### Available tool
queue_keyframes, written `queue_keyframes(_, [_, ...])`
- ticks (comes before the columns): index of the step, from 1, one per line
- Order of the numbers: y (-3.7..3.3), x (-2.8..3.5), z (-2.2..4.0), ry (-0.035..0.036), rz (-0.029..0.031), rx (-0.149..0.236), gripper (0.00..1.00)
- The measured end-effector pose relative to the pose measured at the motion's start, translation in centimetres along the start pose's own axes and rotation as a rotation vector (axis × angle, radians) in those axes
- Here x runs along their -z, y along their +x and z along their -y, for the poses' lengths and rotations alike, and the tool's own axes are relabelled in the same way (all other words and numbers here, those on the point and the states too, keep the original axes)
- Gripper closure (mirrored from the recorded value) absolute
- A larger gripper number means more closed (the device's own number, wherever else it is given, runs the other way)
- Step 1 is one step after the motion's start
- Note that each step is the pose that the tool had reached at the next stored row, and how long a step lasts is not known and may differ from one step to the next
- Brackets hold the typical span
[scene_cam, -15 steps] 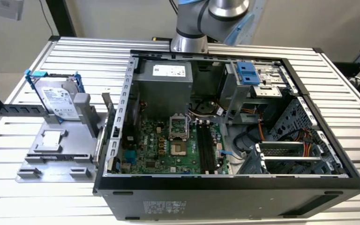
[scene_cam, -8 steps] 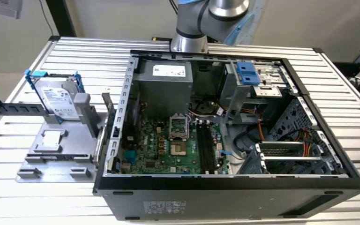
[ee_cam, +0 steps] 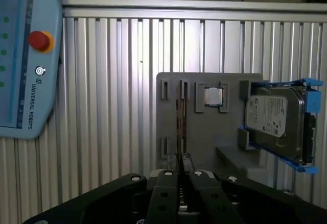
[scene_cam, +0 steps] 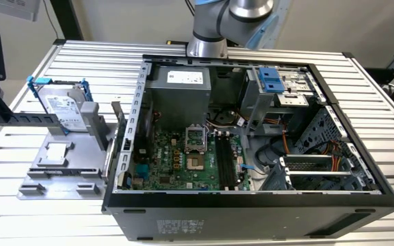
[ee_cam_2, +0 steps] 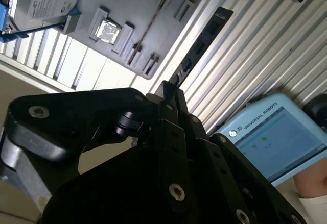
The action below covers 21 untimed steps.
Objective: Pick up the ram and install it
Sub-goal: 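Pick up the ram and move it above insertion slot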
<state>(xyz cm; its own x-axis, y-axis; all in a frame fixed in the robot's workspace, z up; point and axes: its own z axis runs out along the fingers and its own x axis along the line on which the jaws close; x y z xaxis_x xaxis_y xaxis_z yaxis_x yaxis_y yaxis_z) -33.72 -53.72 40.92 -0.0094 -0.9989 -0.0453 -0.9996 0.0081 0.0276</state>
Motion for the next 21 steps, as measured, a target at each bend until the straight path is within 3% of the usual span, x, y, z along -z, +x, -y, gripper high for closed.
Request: queue_keyframes(21, [-0.05,0.17,6.43,-0.0197,-0.0002,0.001,1.00])
